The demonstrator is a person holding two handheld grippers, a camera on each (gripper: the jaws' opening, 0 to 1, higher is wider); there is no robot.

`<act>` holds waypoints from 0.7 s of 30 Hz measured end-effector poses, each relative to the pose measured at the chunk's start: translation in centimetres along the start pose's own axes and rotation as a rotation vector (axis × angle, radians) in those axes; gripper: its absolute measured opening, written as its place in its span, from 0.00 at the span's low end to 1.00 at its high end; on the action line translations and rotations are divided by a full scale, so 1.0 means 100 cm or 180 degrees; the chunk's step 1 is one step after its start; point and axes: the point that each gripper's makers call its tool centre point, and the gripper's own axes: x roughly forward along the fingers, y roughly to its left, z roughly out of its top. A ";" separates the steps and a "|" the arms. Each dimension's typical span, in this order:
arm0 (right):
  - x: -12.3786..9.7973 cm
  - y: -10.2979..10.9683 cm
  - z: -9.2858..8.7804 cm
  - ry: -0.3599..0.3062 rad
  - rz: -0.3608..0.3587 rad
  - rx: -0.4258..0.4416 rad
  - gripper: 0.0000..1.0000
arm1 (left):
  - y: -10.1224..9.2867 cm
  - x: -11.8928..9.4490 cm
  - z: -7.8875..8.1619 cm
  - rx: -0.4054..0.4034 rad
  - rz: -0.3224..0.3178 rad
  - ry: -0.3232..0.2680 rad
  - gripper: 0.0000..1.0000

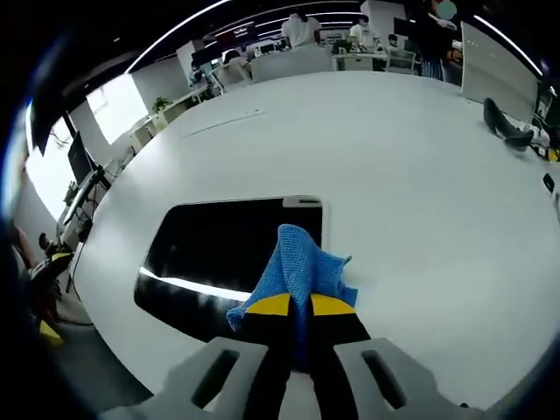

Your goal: Wipe the mirror surface with the cleaning cloth until all visible marks leave the cleaned area.

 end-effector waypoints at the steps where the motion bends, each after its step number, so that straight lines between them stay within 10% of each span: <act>1: 0.000 0.000 -0.001 0.0000 -0.0006 0.0016 0.01 | 0.000 0.000 0.000 -0.0005 0.0004 0.0004 0.99; 21: -0.011 0.002 -0.014 0.0012 0.0013 0.0084 0.01 | 0.001 -0.001 0.004 -0.0028 -0.0006 -0.0047 0.99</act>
